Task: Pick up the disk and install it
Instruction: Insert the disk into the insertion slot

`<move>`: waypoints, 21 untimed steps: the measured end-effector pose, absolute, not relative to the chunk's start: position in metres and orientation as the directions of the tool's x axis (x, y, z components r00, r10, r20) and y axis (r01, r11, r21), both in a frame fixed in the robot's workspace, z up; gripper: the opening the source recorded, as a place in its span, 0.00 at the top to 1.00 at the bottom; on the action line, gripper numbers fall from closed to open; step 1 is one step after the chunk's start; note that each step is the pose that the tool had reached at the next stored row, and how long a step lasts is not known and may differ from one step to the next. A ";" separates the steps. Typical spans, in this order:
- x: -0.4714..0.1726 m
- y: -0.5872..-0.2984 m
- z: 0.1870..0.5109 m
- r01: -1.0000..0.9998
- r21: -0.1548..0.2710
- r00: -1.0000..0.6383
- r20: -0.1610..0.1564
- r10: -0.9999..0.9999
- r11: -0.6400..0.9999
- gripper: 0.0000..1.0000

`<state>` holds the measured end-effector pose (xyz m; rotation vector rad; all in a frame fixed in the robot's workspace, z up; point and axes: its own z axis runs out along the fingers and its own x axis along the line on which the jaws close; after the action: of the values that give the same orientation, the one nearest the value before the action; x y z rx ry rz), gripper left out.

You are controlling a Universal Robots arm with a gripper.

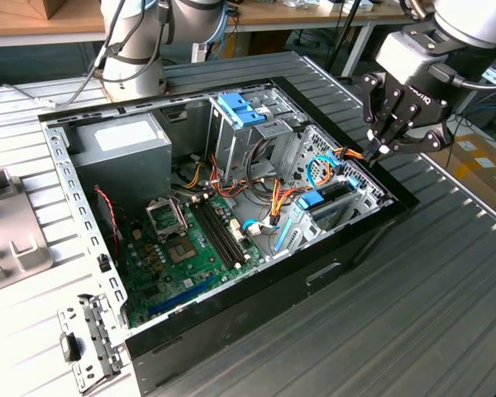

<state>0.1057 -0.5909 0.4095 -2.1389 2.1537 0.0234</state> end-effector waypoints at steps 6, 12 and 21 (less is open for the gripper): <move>0.112 -0.591 0.408 -0.998 -0.063 -0.004 -0.086 -0.996 0.010 0.89; 0.120 -0.591 0.407 -0.999 -0.034 -0.007 -0.083 -0.997 0.009 0.89; 0.131 -0.591 0.403 -1.000 0.020 -0.011 -0.080 -0.997 0.010 0.89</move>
<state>0.1312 -0.5909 0.4025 -2.1783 2.2017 0.1089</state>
